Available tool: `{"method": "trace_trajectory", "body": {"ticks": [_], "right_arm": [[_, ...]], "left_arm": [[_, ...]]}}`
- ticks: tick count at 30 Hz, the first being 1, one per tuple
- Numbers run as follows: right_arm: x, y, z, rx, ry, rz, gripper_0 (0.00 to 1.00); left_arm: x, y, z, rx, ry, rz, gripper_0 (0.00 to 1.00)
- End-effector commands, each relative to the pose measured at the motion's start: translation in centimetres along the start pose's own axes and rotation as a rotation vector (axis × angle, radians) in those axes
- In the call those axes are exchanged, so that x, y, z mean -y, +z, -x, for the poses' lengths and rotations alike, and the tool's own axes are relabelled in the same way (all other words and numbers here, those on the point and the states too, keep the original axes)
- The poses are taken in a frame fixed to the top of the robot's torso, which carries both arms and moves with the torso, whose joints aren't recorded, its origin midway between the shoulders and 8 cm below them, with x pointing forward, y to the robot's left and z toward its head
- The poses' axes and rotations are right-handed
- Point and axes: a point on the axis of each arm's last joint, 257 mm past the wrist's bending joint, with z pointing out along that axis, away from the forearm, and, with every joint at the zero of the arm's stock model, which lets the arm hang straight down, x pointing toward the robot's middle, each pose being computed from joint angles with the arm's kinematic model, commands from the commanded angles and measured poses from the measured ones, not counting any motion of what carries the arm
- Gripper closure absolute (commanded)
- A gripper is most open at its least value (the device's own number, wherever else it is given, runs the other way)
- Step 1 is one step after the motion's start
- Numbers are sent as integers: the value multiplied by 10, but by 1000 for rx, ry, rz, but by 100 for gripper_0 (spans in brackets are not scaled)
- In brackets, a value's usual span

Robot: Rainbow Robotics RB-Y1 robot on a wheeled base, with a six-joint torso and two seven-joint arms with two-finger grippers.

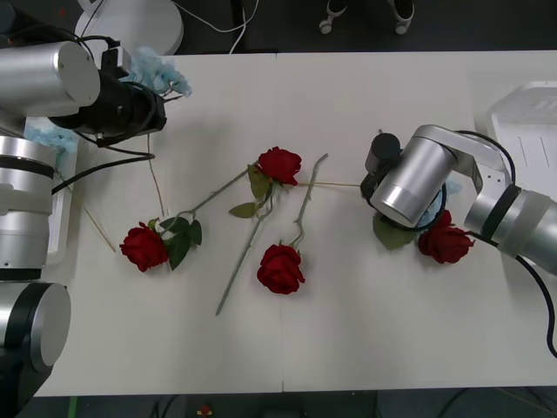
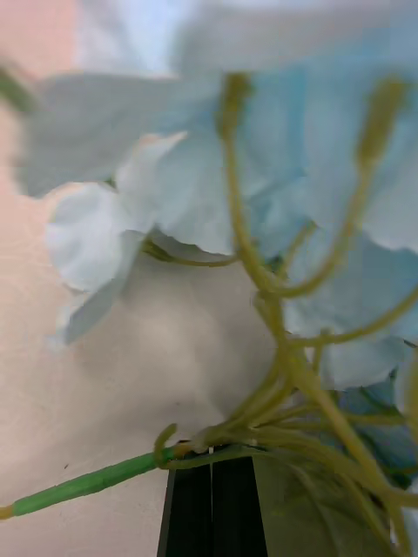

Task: Put the red flowers into the right box and the blue flowers into the left box

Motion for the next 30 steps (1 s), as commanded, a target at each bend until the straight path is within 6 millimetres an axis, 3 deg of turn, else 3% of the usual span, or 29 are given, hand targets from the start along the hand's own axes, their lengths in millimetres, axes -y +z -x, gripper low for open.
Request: {"method": "trace_trajectory", "body": {"ticks": [1,5,8,16,17,18,20,21,23,25,30], "right_arm": [[-28,-16,27,57,-165,81,100],[-46,-28,51,105,-288,144,100],[-50,-36,57,99,-324,165,100],[-45,-49,72,129,-503,171,100],[-43,-49,76,134,-513,164,95],[-40,-48,74,122,-503,161,64],[-35,-48,71,91,-458,156,32],[-34,-50,67,63,-405,157,21],[-34,-55,62,20,-317,164,7],[-41,-67,54,-33,-172,180,0],[-57,-90,31,-116,183,202,0]], "left_arm": [[-46,-64,61,104,50,81,100],[-89,-93,73,118,14,99,100],[-123,-115,81,139,4,126,100],[-206,-174,93,179,-66,280,100],[-221,-183,94,187,-81,319,100],[-233,-189,93,190,-96,349,100],[-253,-196,88,185,-135,381,100],[-264,-199,85,181,-161,393,100],[-280,-199,79,170,-193,398,100],[-298,-199,73,158,-214,417,100],[-335,-188,68,154,-208,465,100]]}}
